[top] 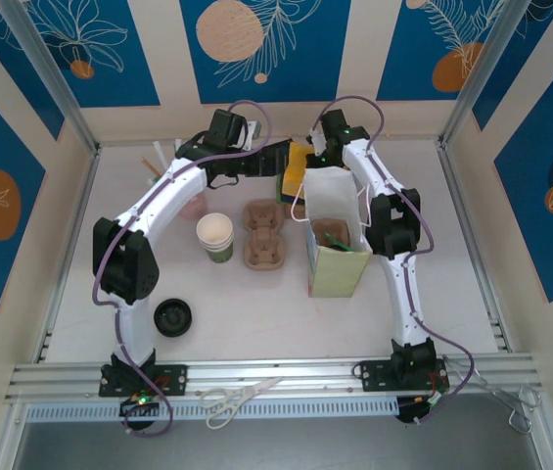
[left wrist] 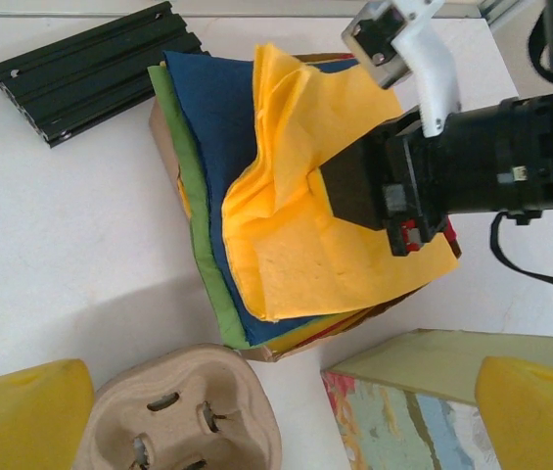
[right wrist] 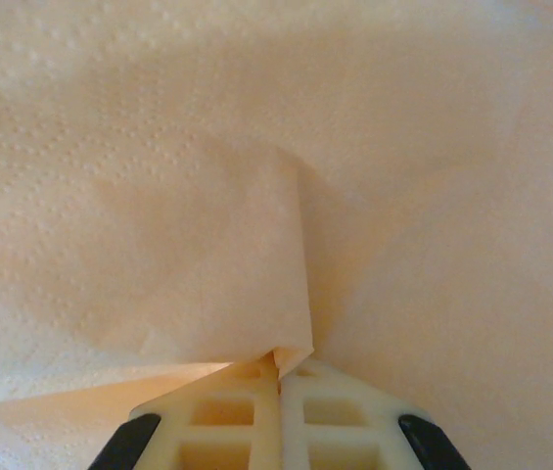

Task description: Pack the takeout coffee

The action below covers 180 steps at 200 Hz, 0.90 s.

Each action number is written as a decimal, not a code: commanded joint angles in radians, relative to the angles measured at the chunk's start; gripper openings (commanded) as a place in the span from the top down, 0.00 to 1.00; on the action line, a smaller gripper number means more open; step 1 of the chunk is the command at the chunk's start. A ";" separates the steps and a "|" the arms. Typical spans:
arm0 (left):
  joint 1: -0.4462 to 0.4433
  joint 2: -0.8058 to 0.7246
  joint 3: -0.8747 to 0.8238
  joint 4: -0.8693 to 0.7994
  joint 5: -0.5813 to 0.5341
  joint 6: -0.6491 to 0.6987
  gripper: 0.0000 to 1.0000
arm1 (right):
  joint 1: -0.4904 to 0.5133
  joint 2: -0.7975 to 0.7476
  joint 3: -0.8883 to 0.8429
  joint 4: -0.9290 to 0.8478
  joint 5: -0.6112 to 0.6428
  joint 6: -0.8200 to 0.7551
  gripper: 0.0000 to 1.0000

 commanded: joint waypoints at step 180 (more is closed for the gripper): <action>0.015 -0.043 -0.004 -0.014 0.027 -0.027 0.00 | -0.081 -0.232 0.069 -0.041 -0.079 0.148 1.00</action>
